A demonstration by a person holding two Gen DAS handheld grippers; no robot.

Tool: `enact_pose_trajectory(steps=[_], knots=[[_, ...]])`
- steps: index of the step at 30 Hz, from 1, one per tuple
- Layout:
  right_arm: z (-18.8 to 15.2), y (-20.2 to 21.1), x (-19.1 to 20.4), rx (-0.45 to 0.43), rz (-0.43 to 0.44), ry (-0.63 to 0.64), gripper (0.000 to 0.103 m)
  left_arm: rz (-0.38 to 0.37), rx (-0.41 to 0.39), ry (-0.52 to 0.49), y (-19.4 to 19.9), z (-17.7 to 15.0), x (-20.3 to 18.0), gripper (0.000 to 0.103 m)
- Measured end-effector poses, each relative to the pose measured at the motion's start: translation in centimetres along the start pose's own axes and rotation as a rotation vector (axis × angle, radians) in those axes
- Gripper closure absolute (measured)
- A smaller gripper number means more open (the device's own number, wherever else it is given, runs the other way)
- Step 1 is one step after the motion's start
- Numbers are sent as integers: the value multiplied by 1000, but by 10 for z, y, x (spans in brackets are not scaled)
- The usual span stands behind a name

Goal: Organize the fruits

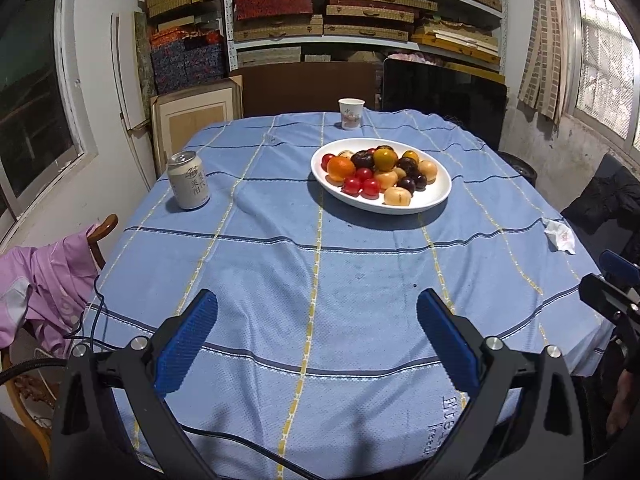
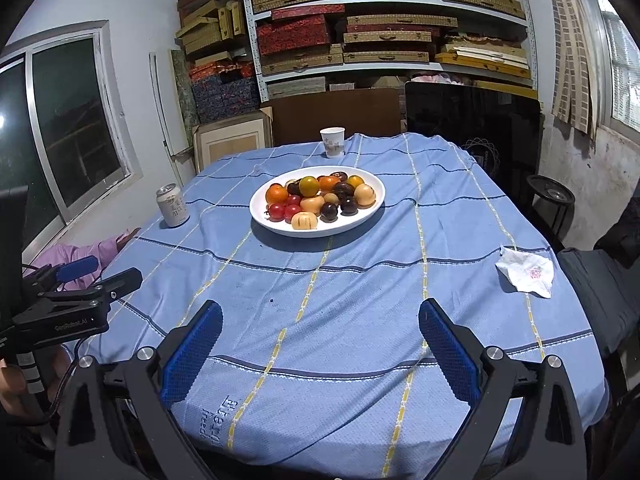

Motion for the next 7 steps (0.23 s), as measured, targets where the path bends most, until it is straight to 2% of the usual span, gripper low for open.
enact_pose_trajectory(steps=[7], knots=[[0, -1, 1, -3, 8, 2, 4, 10, 1, 13, -1, 0, 5, 5]])
Point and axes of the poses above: each gripper's, at about its wrist camera, not at the fingertips, and y roughly against the way its jaws point, x to its left, z to its top, the point moved 9 cm from there along -y, roughly the way its jaws point, and after that the axes turned 12 degrees about -x, right-handed, at the moved point
